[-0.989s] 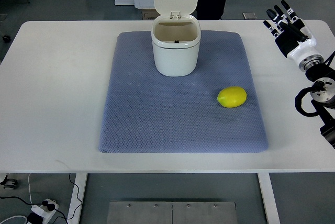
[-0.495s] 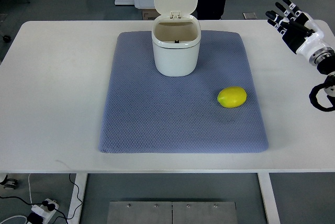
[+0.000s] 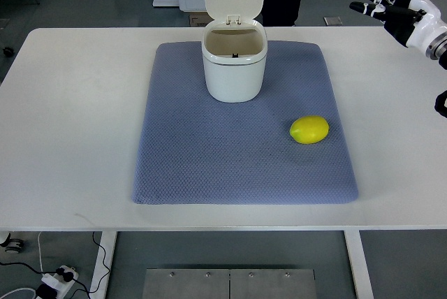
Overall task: Put lemon in trash with right hand
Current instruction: 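Raise the right hand and swing it over the mat toward the lemon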
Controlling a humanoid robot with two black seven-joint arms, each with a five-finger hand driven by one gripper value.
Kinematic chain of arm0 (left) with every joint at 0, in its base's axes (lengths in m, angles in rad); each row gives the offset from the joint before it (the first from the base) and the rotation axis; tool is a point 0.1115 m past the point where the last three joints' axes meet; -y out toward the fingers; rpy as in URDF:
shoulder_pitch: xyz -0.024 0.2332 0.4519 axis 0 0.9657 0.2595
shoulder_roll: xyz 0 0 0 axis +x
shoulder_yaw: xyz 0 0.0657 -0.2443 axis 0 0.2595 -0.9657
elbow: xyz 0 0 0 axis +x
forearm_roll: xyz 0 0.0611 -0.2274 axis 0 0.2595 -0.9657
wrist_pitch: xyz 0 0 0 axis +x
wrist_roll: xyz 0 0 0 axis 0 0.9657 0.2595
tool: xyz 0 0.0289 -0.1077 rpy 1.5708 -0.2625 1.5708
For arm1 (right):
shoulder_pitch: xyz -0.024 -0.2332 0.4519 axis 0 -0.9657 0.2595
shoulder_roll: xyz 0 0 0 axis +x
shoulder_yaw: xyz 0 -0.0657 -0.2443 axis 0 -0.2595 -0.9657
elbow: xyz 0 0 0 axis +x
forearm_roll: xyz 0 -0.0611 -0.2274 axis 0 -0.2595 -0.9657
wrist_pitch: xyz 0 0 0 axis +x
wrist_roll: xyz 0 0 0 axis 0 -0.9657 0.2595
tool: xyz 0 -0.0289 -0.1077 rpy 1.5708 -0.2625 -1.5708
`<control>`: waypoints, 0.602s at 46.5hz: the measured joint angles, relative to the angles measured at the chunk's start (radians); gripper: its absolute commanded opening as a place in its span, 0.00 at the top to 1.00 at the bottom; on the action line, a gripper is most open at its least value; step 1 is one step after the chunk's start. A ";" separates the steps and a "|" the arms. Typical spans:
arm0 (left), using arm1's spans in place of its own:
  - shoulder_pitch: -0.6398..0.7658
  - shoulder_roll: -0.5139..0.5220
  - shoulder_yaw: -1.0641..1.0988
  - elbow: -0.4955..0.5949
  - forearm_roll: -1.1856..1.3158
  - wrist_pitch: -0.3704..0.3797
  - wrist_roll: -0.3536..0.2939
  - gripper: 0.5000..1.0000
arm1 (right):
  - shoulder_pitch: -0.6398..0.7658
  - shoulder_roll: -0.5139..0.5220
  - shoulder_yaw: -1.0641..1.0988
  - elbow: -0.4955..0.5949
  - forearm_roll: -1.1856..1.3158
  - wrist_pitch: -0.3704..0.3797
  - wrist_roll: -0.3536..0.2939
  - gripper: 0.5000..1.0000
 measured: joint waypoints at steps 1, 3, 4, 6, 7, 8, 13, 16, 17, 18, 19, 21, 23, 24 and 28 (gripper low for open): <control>0.000 0.000 0.000 0.000 0.000 0.000 0.000 0.00 | 0.016 -0.005 -0.031 0.001 0.000 0.000 0.000 0.00; 0.000 0.000 0.000 0.000 0.000 0.000 0.000 0.00 | 0.047 -0.013 -0.088 0.001 0.000 0.000 0.001 0.00; 0.000 0.000 0.000 0.000 0.000 0.000 0.000 0.00 | 0.061 -0.016 -0.113 0.001 -0.001 0.000 0.001 0.00; 0.000 0.000 0.000 0.000 0.000 0.000 0.000 0.00 | 0.094 -0.021 -0.165 0.001 -0.001 0.000 0.001 0.00; 0.000 0.000 0.000 0.000 0.000 0.000 0.000 0.00 | 0.113 -0.023 -0.195 0.001 -0.001 -0.001 0.002 0.00; 0.000 0.000 0.000 0.000 0.000 0.000 0.000 0.00 | 0.129 -0.025 -0.218 0.001 -0.002 -0.001 0.002 0.00; 0.000 0.000 0.000 0.000 0.000 0.000 0.000 0.00 | 0.204 -0.047 -0.348 0.002 -0.002 -0.001 0.001 0.00; 0.000 0.000 0.000 0.000 0.000 0.000 0.000 0.00 | 0.247 -0.054 -0.431 0.003 -0.002 -0.001 0.001 0.00; 0.000 0.000 0.000 0.000 0.000 0.000 0.000 0.00 | 0.260 -0.055 -0.455 0.003 -0.002 0.000 0.000 0.00; 0.000 0.000 0.000 0.000 0.000 0.000 0.000 0.00 | 0.276 -0.057 -0.484 0.003 -0.002 0.000 0.000 0.00; 0.000 0.000 0.000 0.000 0.000 0.000 0.000 0.00 | 0.288 -0.057 -0.507 0.003 -0.002 -0.001 0.000 0.00; 0.000 0.000 0.000 0.000 0.000 0.000 0.000 0.00 | 0.313 -0.060 -0.555 0.003 -0.002 -0.001 0.000 0.00; 0.000 0.000 0.000 0.000 0.000 0.000 0.000 0.00 | 0.336 -0.063 -0.601 0.003 -0.003 -0.001 0.000 0.00; 0.000 0.000 0.000 0.000 0.000 0.000 0.000 0.00 | 0.349 -0.065 -0.626 0.005 -0.002 -0.001 0.000 0.00; 0.000 0.000 0.000 0.000 0.000 0.000 0.000 0.00 | 0.406 -0.080 -0.733 0.032 -0.003 -0.001 0.000 0.00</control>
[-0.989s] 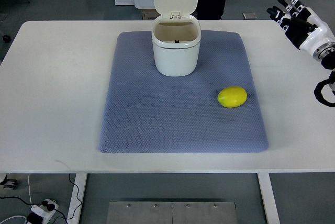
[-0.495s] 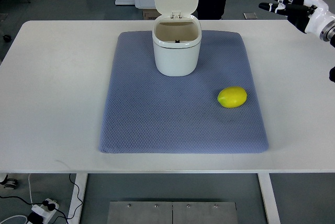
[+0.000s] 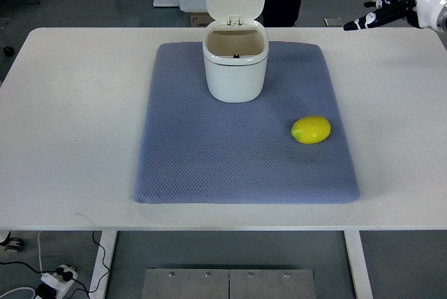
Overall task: Put lemon in trash with right hand
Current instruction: 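Raise the right hand and swing it over the mat toward the lemon, then lower the right hand down onto the yellow lemon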
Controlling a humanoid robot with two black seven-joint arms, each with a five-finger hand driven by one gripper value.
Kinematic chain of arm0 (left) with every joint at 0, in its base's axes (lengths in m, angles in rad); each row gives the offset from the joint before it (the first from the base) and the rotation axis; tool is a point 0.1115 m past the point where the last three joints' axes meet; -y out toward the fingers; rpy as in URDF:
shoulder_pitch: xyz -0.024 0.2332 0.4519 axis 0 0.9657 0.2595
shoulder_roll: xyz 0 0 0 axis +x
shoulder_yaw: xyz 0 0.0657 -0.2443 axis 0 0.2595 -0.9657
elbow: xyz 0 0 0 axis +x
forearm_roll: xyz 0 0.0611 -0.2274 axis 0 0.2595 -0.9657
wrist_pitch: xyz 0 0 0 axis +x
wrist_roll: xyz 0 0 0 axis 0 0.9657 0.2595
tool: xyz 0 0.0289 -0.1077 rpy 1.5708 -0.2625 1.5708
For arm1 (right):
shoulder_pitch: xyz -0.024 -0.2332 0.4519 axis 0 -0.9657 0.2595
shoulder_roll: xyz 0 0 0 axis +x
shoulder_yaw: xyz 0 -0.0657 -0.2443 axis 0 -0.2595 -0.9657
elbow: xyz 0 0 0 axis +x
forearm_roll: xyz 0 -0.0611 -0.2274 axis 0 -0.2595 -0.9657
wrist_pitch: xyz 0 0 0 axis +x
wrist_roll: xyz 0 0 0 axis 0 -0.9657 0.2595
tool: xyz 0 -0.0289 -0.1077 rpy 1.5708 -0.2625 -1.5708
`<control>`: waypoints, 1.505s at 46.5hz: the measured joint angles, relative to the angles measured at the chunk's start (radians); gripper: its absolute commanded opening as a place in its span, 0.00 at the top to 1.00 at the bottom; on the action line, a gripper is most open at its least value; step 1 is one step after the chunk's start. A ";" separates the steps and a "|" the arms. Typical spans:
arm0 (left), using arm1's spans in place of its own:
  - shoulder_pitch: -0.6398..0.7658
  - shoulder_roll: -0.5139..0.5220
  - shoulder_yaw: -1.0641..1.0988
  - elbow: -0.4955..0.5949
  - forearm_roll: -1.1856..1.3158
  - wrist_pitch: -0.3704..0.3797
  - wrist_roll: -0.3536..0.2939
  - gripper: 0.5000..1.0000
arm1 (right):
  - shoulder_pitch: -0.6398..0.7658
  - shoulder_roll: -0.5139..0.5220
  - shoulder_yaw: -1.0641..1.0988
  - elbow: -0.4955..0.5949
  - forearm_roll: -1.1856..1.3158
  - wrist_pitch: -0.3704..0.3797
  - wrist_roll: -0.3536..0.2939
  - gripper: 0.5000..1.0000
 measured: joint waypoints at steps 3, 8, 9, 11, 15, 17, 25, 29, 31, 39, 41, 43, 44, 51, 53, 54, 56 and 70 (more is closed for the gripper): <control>0.000 0.000 0.000 0.000 0.000 0.000 0.000 0.00 | 0.032 -0.011 -0.056 0.026 0.000 0.000 0.000 0.00; 0.000 0.000 0.000 0.000 0.000 0.000 0.000 0.00 | 0.075 -0.020 -0.139 0.057 0.001 0.004 0.000 0.00; 0.000 0.000 0.000 0.000 0.000 0.000 0.000 0.00 | 0.081 -0.021 -0.149 0.060 0.001 0.007 0.001 0.00; 0.000 0.000 0.000 0.000 0.000 0.000 0.000 0.00 | 0.096 -0.025 -0.167 0.068 0.001 0.021 0.005 0.00; 0.000 0.000 0.000 0.000 0.000 0.000 0.000 0.00 | 0.123 -0.039 -0.196 0.091 0.001 0.049 0.028 0.00; 0.000 0.000 0.000 0.000 0.000 0.000 0.000 0.00 | 0.138 -0.047 -0.211 0.110 -0.001 0.052 0.044 0.00; 0.000 0.000 0.000 0.000 0.000 0.000 0.000 0.00 | 0.249 -0.056 -0.333 0.197 -0.019 0.058 0.064 0.00; 0.000 0.000 0.000 0.000 0.000 0.000 0.000 0.00 | 0.303 -0.053 -0.389 0.239 -0.045 0.056 0.062 0.00; 0.000 0.000 0.000 0.000 0.000 0.000 0.000 0.00 | 0.324 -0.051 -0.409 0.255 -0.061 0.054 0.062 0.00; 0.000 0.000 0.000 0.000 0.000 0.000 0.000 0.00 | 0.396 -0.038 -0.489 0.323 -0.113 0.048 0.055 0.00; 0.000 0.000 0.000 0.000 0.000 0.000 0.000 0.00 | 0.412 -0.030 -0.514 0.338 -0.118 0.047 0.054 0.00; 0.000 0.000 0.000 0.000 0.000 0.000 0.000 0.00 | 0.427 -0.018 -0.534 0.349 -0.122 0.047 0.053 0.00; 0.000 0.000 0.000 0.000 0.000 0.000 0.000 0.00 | 0.435 -0.010 -0.548 0.358 -0.125 0.047 0.053 0.00; 0.000 0.000 0.000 0.000 0.000 0.000 0.000 0.00 | 0.474 0.036 -0.599 0.403 -0.128 0.038 0.043 0.00; 0.000 0.000 0.000 0.000 0.000 0.000 0.000 0.00 | 0.482 0.053 -0.612 0.412 -0.128 0.028 0.037 0.00; 0.000 0.000 0.000 0.000 0.000 0.000 0.000 0.00 | 0.492 0.076 -0.627 0.423 -0.128 0.017 0.030 0.00; 0.000 0.000 0.000 0.000 0.000 0.000 0.000 0.00 | 0.494 0.081 -0.631 0.427 -0.128 0.014 0.028 0.00; 0.000 0.000 0.000 0.000 0.000 0.000 0.000 0.00 | 0.548 0.258 -0.762 0.457 -0.126 -0.058 0.001 0.00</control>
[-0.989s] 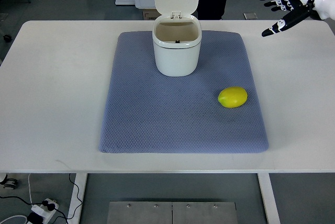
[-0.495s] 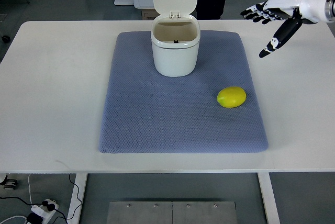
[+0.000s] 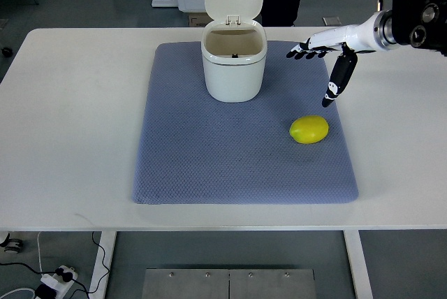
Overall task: Put lemon in trash with right hand
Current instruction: 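Lower the right hand down onto the yellow lemon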
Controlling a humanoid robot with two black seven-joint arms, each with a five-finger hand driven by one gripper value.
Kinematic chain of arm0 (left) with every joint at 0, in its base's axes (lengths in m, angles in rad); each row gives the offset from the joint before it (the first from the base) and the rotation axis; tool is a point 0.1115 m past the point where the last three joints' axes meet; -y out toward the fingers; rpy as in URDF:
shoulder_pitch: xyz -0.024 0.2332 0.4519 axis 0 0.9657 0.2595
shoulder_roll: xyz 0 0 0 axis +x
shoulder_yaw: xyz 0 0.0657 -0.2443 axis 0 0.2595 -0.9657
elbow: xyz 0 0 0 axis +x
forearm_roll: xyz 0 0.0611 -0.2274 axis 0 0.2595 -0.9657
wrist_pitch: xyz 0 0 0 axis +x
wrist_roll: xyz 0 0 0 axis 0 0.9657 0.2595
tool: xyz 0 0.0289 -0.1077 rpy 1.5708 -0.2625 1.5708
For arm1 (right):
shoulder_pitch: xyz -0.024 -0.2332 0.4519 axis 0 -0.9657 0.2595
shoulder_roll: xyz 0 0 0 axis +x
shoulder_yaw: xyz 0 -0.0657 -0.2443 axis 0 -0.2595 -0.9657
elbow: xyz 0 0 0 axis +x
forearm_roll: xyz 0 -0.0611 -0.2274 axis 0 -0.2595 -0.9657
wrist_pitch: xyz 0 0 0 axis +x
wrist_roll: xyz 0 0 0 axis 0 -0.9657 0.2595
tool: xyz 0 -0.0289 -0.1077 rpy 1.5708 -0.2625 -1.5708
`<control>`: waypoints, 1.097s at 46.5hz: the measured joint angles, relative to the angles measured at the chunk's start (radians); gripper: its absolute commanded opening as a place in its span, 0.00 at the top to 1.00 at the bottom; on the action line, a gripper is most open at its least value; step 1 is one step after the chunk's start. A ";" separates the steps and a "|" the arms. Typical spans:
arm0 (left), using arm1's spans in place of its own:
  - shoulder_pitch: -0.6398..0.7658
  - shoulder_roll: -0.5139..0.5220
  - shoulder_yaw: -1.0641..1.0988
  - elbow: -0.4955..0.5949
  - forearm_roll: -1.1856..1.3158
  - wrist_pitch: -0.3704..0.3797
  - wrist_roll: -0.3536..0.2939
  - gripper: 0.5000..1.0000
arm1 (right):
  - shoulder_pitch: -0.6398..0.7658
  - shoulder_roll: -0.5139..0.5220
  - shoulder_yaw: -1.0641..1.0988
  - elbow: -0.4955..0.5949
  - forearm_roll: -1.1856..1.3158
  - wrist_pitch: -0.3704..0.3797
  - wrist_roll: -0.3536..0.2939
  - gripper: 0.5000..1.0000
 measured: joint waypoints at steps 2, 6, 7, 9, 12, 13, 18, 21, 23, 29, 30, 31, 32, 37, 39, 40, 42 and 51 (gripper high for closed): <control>0.000 0.000 0.000 0.000 0.000 0.000 0.000 0.00 | 0.000 0.012 -0.010 0.000 0.000 -0.006 -0.005 0.00; 0.000 0.000 0.000 0.000 0.000 0.000 0.000 0.00 | 0.001 0.030 -0.024 0.001 0.000 -0.015 -0.010 0.00; 0.000 0.000 0.000 0.000 0.000 0.000 0.000 0.00 | 0.001 0.033 -0.025 0.001 0.000 -0.016 -0.011 0.00; 0.000 0.000 0.000 0.000 0.000 0.000 0.000 0.00 | 0.000 0.039 -0.028 0.001 0.000 -0.018 -0.011 0.00; 0.000 0.000 0.000 0.000 0.000 0.000 0.000 0.00 | -0.001 0.050 -0.032 0.001 0.000 -0.021 -0.012 0.00; 0.000 0.000 0.000 0.000 0.000 0.000 0.000 0.00 | -0.002 0.052 -0.032 0.001 0.000 -0.022 -0.013 0.00; 0.000 0.000 0.000 0.000 0.000 0.000 0.000 0.00 | -0.008 0.064 -0.034 0.001 0.000 -0.022 -0.025 0.00; 0.000 0.000 0.000 0.000 0.000 0.000 0.000 0.00 | -0.012 0.075 -0.038 0.003 0.000 -0.022 -0.028 0.00; 0.000 0.000 0.000 0.000 0.000 0.000 0.000 0.00 | -0.014 0.080 -0.042 0.004 0.000 -0.022 -0.028 0.00; 0.000 0.000 0.000 0.000 0.000 0.000 0.000 0.00 | -0.033 0.091 -0.046 0.004 -0.001 -0.022 -0.028 0.00; 0.000 0.000 0.000 0.000 0.000 0.000 0.000 0.00 | -0.036 0.092 -0.046 0.004 -0.001 -0.022 -0.029 0.00; 0.000 0.000 0.000 0.000 0.000 0.000 0.000 0.00 | -0.039 0.094 -0.047 0.004 -0.001 -0.023 -0.029 0.00; 0.000 0.000 0.000 0.000 0.000 0.000 0.000 0.00 | -0.043 0.096 -0.047 0.004 -0.001 -0.024 -0.029 0.00; 0.000 0.000 0.000 0.000 0.000 0.000 0.000 0.00 | -0.062 0.104 -0.047 0.004 -0.001 -0.036 -0.028 0.00; 0.000 0.000 0.000 0.000 0.000 0.000 0.000 0.00 | -0.073 0.105 -0.047 0.004 -0.001 -0.044 -0.028 0.00; 0.000 0.000 0.000 0.000 0.000 0.000 0.000 0.00 | -0.078 0.105 -0.047 0.004 -0.002 -0.049 -0.028 0.00; 0.000 0.000 0.000 0.000 0.000 0.000 0.000 0.00 | -0.088 0.106 -0.047 0.004 -0.003 -0.055 -0.026 0.00; 0.000 0.000 0.000 0.000 0.000 0.000 0.000 0.00 | -0.134 0.109 -0.044 0.002 -0.005 -0.092 -0.020 0.03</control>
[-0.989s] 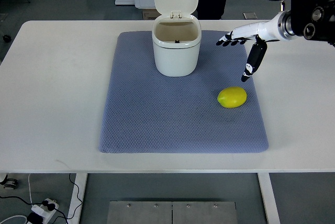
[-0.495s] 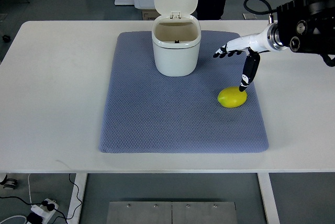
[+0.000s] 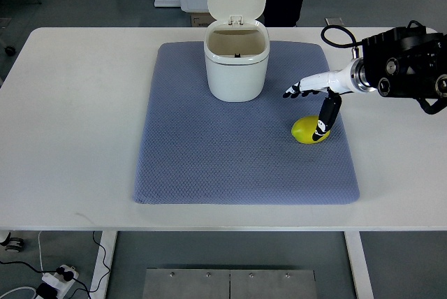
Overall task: Put lemon in trash with right hand
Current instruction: 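Lower the right hand down onto the yellow lemon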
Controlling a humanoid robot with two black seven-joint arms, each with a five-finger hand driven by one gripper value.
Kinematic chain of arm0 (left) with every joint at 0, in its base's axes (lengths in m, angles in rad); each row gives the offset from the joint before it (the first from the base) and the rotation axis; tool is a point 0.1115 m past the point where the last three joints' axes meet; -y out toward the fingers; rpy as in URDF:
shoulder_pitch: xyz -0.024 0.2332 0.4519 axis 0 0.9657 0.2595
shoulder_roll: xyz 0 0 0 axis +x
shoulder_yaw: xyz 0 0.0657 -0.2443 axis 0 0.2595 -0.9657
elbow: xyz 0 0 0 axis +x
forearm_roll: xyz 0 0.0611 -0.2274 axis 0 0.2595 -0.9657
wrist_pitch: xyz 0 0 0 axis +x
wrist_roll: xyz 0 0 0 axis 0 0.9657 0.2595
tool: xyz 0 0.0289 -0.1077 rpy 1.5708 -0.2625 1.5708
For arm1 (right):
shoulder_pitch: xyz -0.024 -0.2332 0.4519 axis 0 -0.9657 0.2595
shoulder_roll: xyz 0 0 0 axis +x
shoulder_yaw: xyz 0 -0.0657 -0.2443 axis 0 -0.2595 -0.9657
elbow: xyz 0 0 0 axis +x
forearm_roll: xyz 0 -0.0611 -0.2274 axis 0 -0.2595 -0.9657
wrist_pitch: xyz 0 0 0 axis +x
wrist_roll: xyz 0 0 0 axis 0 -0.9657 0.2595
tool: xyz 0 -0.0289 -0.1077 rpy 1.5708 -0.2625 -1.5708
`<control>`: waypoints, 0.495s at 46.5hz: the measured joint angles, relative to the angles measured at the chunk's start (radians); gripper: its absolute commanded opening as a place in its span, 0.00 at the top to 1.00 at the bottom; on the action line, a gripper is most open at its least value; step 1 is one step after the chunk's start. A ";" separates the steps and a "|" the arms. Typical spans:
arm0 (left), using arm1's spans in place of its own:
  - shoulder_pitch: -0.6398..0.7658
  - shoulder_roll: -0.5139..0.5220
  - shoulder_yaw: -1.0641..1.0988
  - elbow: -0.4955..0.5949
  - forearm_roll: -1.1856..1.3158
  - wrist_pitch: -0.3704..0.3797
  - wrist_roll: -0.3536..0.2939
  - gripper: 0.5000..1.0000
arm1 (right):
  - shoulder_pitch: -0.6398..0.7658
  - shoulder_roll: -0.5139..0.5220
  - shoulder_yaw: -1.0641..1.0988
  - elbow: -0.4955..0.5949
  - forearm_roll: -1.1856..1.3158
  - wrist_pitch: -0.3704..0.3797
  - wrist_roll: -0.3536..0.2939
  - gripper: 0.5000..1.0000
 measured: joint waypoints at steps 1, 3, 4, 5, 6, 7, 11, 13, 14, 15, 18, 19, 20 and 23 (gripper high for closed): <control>0.000 0.000 0.000 0.000 0.000 0.000 0.000 0.00 | -0.005 0.000 0.000 0.000 -0.001 -0.003 0.001 0.03; 0.000 0.000 0.000 0.000 0.000 0.000 0.000 0.00 | -0.014 0.000 0.001 0.000 -0.007 -0.011 0.002 0.05; 0.000 0.000 0.000 0.000 0.000 0.000 0.000 0.00 | -0.019 0.000 0.001 0.000 -0.009 -0.015 0.004 0.07; 0.000 0.000 0.000 0.000 0.000 0.000 0.000 0.00 | -0.023 0.000 0.001 0.000 -0.011 -0.020 0.005 0.09; 0.000 0.000 0.000 0.000 0.000 0.000 0.000 0.00 | -0.027 0.000 0.002 0.000 -0.014 -0.023 0.005 0.11; 0.000 0.000 0.000 0.000 0.000 0.000 0.000 0.00 | -0.031 0.000 0.003 0.000 -0.015 -0.026 0.006 0.12; 0.000 0.000 0.000 0.000 0.000 0.000 0.000 0.00 | -0.040 0.000 0.006 -0.001 -0.019 -0.033 0.006 0.18; 0.000 0.000 0.000 0.000 0.000 0.000 0.000 0.00 | -0.045 0.001 0.006 -0.001 -0.020 -0.033 0.007 0.19; 0.000 0.000 0.000 0.000 0.000 0.000 0.000 0.00 | -0.047 0.001 0.007 -0.002 -0.021 -0.033 0.007 0.21; 0.000 0.000 0.000 0.000 0.000 0.000 0.000 0.00 | -0.048 0.001 0.007 -0.002 -0.021 -0.033 0.007 0.23; 0.000 0.000 0.000 0.000 0.000 0.000 0.000 0.00 | -0.052 0.001 0.008 -0.004 -0.021 -0.034 0.010 0.26; 0.000 0.000 0.000 0.000 0.000 0.000 0.000 0.00 | -0.053 0.001 0.008 -0.005 -0.021 -0.034 0.013 0.26; 0.000 0.000 0.000 0.000 0.000 0.000 0.000 0.00 | -0.055 0.001 0.009 -0.005 -0.021 -0.034 0.016 0.28; 0.000 0.000 0.000 0.000 0.000 0.000 0.000 0.00 | -0.058 0.001 0.009 -0.007 -0.021 -0.036 0.020 0.31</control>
